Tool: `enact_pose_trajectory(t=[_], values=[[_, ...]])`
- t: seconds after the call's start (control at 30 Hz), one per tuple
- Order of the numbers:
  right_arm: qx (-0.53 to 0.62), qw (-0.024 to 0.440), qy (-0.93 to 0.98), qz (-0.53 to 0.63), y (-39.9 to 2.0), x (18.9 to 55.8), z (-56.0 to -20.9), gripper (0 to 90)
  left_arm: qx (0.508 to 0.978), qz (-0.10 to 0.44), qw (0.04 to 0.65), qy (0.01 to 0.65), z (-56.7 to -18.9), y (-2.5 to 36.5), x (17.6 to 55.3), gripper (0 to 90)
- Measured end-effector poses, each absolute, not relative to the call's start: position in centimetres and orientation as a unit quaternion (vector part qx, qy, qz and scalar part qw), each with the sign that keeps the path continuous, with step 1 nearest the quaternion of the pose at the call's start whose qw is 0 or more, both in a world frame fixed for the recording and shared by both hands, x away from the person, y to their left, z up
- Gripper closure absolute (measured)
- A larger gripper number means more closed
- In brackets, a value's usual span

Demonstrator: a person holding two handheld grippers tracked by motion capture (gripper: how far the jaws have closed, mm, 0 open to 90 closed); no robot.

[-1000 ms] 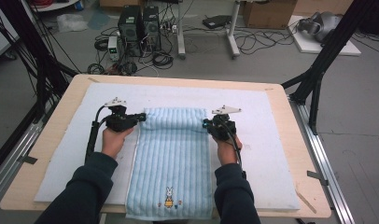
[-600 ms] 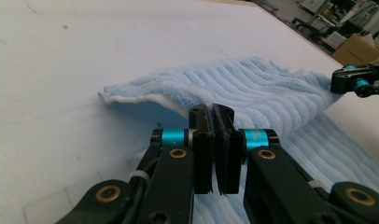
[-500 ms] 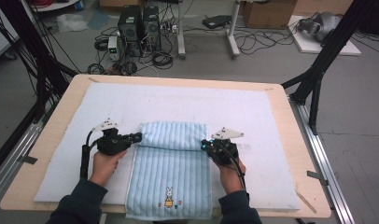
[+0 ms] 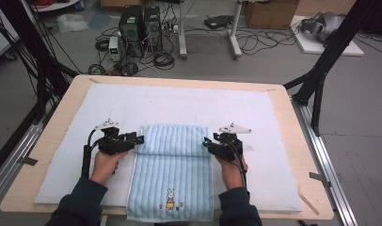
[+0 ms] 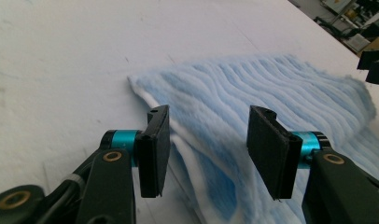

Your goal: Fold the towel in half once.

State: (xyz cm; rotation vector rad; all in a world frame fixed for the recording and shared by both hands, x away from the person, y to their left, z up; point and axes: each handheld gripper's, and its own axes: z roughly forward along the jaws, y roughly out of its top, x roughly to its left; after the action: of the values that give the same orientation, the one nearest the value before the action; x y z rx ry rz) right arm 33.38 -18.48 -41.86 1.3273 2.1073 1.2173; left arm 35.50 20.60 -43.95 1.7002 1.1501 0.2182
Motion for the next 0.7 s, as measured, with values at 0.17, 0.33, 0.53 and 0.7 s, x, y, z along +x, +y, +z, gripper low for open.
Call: enact_pose_trajectory(t=[0.17,0.33,0.53,0.7], values=[[0.5,0.17,0.744,0.409,-18.4,36.0,-42.0,53.9,0.713,0.091,0.49,0.493,-43.7,20.2,38.2,55.6],[0.511,0.158,0.759,0.371,-17.6,38.6,-42.9,53.4,0.718,0.093,0.458,0.515,-44.6,19.1,40.0,50.7],[0.494,0.165,0.792,0.319,-16.0,40.0,-43.8,68.6,0.76,0.126,0.428,0.474,-45.1,18.4,40.1,71.7],[0.474,0.157,0.8,0.333,-15.7,39.6,-43.5,85.4,0.748,0.088,0.456,0.475,-44.4,19.0,39.9,87.4]])
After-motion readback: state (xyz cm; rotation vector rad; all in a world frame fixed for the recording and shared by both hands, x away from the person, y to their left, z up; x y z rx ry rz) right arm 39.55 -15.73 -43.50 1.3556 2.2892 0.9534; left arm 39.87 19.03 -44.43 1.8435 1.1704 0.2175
